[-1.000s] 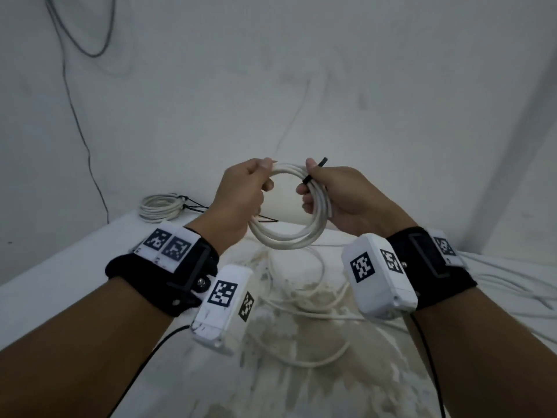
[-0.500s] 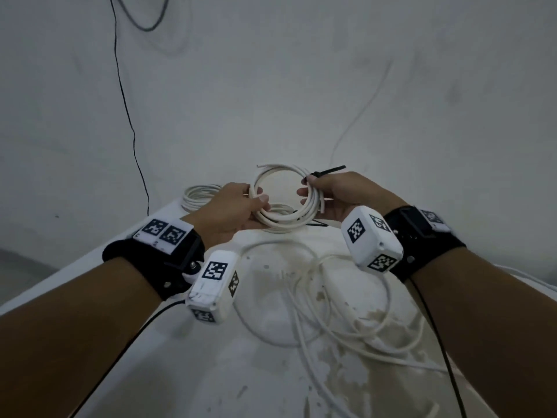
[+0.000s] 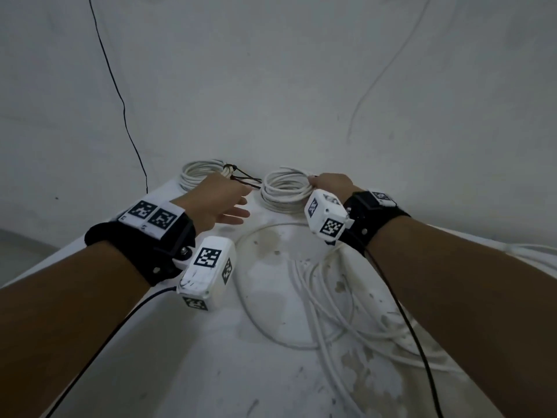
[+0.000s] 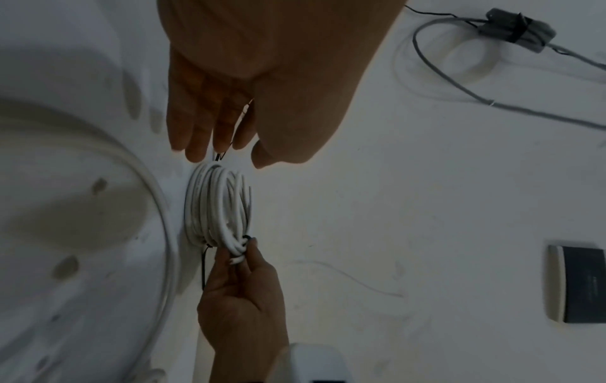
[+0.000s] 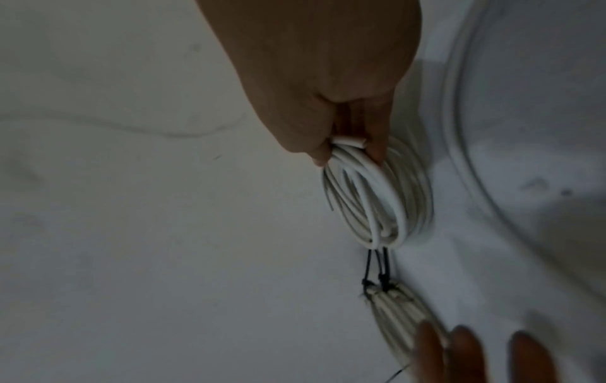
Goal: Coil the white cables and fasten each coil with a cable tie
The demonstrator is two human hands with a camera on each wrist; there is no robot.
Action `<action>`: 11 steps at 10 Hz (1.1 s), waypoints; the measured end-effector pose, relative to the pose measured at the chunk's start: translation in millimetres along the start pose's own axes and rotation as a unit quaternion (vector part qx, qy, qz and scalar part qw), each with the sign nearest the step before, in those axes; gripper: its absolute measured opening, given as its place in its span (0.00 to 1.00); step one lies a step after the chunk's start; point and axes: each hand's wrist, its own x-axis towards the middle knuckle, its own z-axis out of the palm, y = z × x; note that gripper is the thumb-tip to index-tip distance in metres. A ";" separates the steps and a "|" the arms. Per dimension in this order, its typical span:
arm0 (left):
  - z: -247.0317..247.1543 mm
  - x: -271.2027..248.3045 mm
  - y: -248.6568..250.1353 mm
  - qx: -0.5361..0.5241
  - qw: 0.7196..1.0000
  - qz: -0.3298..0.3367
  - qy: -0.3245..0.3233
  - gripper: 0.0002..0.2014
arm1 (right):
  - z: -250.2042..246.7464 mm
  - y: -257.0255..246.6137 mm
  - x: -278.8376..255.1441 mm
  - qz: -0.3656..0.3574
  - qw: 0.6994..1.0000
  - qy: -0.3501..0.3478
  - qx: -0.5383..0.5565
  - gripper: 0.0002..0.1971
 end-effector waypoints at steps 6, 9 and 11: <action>69.8 -123.3 11.9 0.379 0.905 0.059 -0.187 0.19 | -79.9 90.4 -186.5 0.033 0.998 0.027 0.044 0.12; 153.0 -171.9 -0.7 0.625 0.670 0.332 -0.224 0.20 | -72.7 144.7 -268.7 -0.045 0.962 -0.010 -0.269 0.10; 155.4 -178.1 -2.4 0.619 0.675 0.350 -0.198 0.23 | -78.4 146.6 -274.8 -0.088 0.970 0.129 -0.186 0.13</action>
